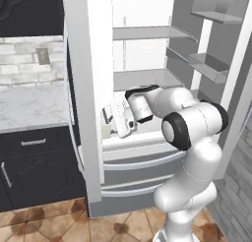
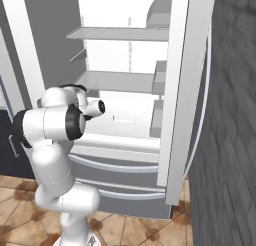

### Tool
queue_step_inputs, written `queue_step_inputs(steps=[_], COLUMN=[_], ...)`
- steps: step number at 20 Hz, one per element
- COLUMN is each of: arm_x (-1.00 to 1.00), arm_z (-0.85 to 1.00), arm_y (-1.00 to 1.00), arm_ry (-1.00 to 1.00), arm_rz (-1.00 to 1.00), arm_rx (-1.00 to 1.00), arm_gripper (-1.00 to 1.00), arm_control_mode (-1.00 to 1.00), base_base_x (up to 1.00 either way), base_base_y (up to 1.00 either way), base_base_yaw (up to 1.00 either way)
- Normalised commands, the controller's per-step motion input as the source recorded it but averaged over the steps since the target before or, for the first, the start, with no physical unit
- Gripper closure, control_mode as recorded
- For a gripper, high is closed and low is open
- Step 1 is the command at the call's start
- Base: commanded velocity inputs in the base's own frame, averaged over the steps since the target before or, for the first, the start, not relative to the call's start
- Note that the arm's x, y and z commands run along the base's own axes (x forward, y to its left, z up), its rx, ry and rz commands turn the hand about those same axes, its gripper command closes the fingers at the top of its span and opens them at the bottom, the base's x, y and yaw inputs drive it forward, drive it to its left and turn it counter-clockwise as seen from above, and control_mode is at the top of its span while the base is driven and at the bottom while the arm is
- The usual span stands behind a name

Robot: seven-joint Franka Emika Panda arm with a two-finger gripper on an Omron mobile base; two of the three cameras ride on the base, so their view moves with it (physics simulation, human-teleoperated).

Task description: Place one of the steaks on the plate and the other in the bowl. Then place the bowl in the fridge.

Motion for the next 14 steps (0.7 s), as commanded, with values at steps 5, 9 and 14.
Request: queue_step_inputs(steps=[5, 9, 14], arm_x=[-0.04, 0.18, 0.09], arm_z=[0.0, 0.0, 0.02], arm_y=[0.25, -0.51, -0.81], arm_ry=[0.0, 0.0, -0.19], arm_rz=[-0.04, 0.04, 0.15], arm_rx=[-0.01, 0.0, -0.13], arm_gripper=[-1.0, -1.0, -1.0], arm_control_mode=[-1.0, -1.0, -1.0], base_base_x=[0.0, 0.0, 0.0], base_base_y=[0.0, 0.0, 0.0], base_base_yaw=[0.0, 0.0, 0.0])
